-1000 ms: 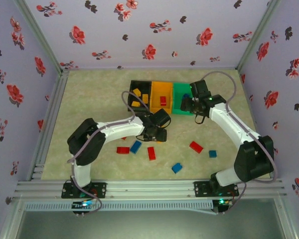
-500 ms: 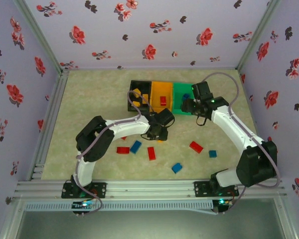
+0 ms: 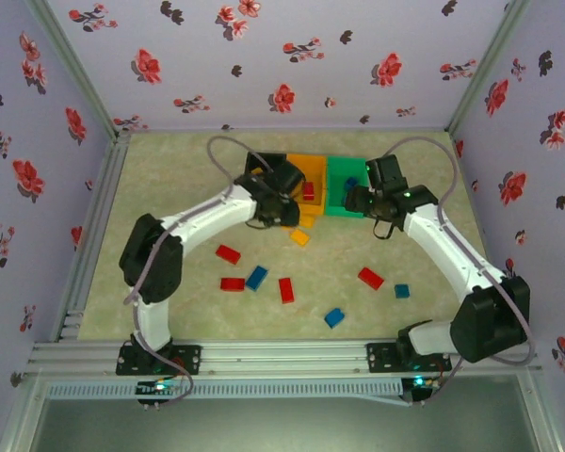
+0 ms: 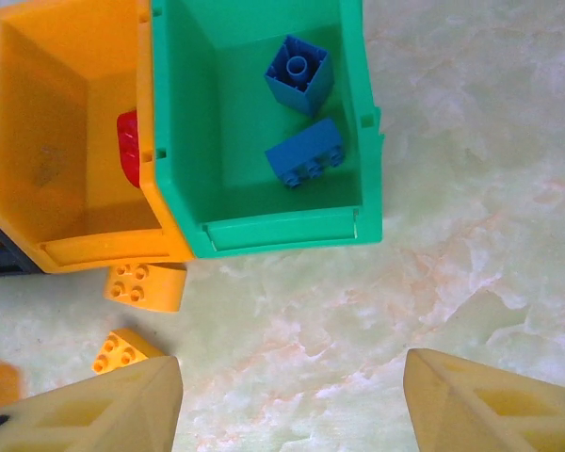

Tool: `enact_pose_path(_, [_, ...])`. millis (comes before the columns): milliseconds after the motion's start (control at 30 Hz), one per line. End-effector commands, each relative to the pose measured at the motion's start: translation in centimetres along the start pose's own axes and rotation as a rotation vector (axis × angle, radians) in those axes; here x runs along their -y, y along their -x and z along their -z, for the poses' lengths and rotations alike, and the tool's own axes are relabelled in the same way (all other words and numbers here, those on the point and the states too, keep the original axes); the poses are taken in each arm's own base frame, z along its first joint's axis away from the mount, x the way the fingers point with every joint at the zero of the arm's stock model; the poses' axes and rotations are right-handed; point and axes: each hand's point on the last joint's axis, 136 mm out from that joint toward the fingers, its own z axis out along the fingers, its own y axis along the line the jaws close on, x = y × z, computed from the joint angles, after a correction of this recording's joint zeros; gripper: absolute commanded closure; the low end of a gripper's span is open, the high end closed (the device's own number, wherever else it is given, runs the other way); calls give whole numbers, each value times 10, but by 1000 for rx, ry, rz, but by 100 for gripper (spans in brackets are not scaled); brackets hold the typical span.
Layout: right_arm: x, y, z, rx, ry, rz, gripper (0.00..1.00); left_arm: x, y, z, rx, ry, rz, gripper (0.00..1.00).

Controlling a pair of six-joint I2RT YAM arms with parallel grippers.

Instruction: Sort the legos into containers by color

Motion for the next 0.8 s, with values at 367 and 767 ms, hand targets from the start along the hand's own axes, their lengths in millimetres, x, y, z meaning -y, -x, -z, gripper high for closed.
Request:
enact_pose_path(367, [-15, -23, 6, -35, 40, 4, 36, -60, 130, 1, 162, -9, -3, 72])
enact_pose_path(767, [-21, -28, 7, -43, 30, 24, 36, -69, 163, -43, 127, -23, 49, 71])
